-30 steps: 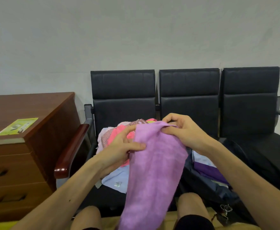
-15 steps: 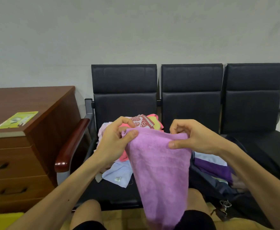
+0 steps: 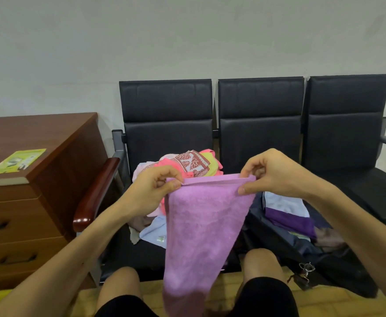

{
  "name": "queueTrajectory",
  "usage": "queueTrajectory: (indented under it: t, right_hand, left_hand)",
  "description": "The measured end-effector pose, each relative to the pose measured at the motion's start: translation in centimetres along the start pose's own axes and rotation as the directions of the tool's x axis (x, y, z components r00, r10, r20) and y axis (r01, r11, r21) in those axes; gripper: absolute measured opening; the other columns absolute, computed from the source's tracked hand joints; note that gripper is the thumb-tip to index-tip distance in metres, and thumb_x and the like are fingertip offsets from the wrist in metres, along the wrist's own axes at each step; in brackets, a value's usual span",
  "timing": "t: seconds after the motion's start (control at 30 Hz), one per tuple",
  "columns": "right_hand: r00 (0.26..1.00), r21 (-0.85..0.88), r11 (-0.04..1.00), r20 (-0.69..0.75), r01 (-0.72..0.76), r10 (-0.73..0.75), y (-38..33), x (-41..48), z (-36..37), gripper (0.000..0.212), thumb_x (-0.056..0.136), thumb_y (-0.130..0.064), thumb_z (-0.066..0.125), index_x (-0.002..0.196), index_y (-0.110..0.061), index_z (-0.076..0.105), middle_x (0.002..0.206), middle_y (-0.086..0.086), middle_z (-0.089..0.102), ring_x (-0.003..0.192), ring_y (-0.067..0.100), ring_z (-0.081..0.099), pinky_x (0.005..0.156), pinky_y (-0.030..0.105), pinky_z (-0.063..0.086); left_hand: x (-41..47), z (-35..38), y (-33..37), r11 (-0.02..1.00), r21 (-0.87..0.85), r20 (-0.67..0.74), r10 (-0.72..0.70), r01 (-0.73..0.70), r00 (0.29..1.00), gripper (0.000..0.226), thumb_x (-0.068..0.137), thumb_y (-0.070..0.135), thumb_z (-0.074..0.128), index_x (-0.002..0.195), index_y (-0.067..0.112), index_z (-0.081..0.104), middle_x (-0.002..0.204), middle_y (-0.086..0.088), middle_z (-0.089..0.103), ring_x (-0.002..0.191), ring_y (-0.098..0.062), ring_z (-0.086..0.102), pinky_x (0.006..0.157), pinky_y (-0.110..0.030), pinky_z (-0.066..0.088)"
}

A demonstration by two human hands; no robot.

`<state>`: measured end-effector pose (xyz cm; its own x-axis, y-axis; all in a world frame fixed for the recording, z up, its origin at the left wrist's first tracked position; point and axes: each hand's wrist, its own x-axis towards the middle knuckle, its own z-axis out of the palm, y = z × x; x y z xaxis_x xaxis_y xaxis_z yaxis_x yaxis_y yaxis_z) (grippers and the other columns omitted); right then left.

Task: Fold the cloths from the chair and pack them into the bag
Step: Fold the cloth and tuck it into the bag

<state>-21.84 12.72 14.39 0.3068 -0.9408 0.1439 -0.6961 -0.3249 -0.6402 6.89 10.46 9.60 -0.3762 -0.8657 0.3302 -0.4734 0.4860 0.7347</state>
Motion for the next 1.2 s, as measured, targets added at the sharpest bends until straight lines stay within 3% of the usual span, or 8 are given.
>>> queueTrajectory:
  t: [0.27,0.43,0.6,0.73,0.87,0.97,1.1,1.2]
  right_hand:
    - [0.977,-0.213,0.975,-0.185,0.067,-0.107,-1.1,0.4,1.4,0.026,0.075,-0.032,0.083,0.079,-0.022,0.06,0.066,-0.012,0.058,0.058,-0.002,0.054,0.055,0.015,0.042]
    - [0.983,-0.36,0.932,-0.148,0.046,-0.106,0.2,1.2,2.8,0.023,0.092,-0.032,0.066,0.104,-0.013,0.07,0.087,-0.006,0.061,0.073,0.007,0.052,0.072,0.025,0.047]
    - [0.986,0.297,0.955,-0.166,0.019,0.032,1.7,1.2,3.7,0.023,0.101,-0.03,0.052,0.093,-0.019,0.07,0.088,-0.005,0.07,0.084,0.016,0.065,0.08,0.037,0.054]
    - [0.966,0.771,0.636,-0.134,-0.04,0.222,2.1,1.3,6.0,0.029,0.104,-0.032,0.045,0.111,-0.02,0.07,0.1,-0.003,0.076,0.093,0.014,0.071,0.072,0.026,0.056]
    - [0.962,0.909,0.416,-0.088,-0.028,0.258,2.7,0.8,10.6,0.046,0.076,-0.054,0.076,0.104,-0.017,0.07,0.101,0.002,0.077,0.09,0.013,0.073,0.069,0.026,0.058]
    - [0.983,0.936,0.308,0.142,-0.172,0.116,3.7,-0.5,16.2,0.07,0.043,-0.04,0.098,0.098,-0.004,0.075,0.098,0.012,0.076,0.09,0.021,0.072,0.078,0.033,0.058]
    - [0.952,0.868,0.398,0.231,-0.295,0.202,4.8,-1.4,20.5,0.039,0.07,-0.033,0.088,0.095,-0.004,0.078,0.103,0.021,0.073,0.097,0.029,0.068,0.096,0.048,0.05]
    - [0.944,0.852,0.442,0.161,-0.28,0.288,4.2,-1.1,20.1,0.05,0.074,-0.048,0.077,0.09,0.0,0.076,0.097,0.022,0.073,0.092,0.027,0.065,0.093,0.051,0.05]
  left_hand:
    - [0.2,-0.6,-1.6,0.994,0.059,-0.11,-0.081,0.088,0.991,0.022,0.096,0.005,0.061,0.089,0.025,0.067,0.096,0.005,0.069,0.08,0.0,0.066,0.074,-0.016,0.05]
    - [0.3,0.1,-1.1,0.987,0.143,-0.096,-0.061,0.075,0.994,0.03,0.101,0.009,0.051,0.123,0.022,0.066,0.112,0.016,0.066,0.099,0.005,0.059,0.085,-0.007,0.043]
    - [0.7,1.2,-0.4,0.955,-0.208,-0.087,-0.231,0.209,0.969,0.026,0.106,0.016,0.042,0.103,0.012,0.067,0.106,-0.011,0.066,0.102,-0.032,0.061,0.083,-0.045,0.053]
    - [1.6,2.9,1.4,0.961,-0.236,-0.215,-0.195,0.143,0.957,0.023,0.106,0.019,0.04,0.102,0.017,0.062,0.101,0.002,0.066,0.09,-0.009,0.061,0.08,-0.025,0.049]
    - [3.5,4.4,2.7,0.851,-0.503,-0.224,-0.297,0.151,0.928,0.019,0.106,0.016,0.044,0.106,0.01,0.062,0.09,0.004,0.067,0.071,0.002,0.062,0.061,-0.015,0.05]
    - [4.2,5.0,2.7,0.769,-0.612,-0.177,-0.363,0.186,0.915,0.018,0.106,0.013,0.044,0.105,0.008,0.062,0.081,0.003,0.067,0.064,0.002,0.063,0.058,-0.016,0.052]
    - [4.9,4.5,1.3,0.687,-0.677,-0.153,-0.483,0.265,0.862,0.018,0.105,0.015,0.047,0.104,0.011,0.065,0.081,0.002,0.071,0.071,-0.008,0.068,0.064,-0.024,0.059]
    - [5.9,3.4,-1.5,0.646,-0.692,-0.209,-0.605,0.321,0.768,0.019,0.104,0.011,0.045,0.11,0.008,0.063,0.086,-0.004,0.068,0.071,-0.012,0.067,0.056,-0.022,0.056]
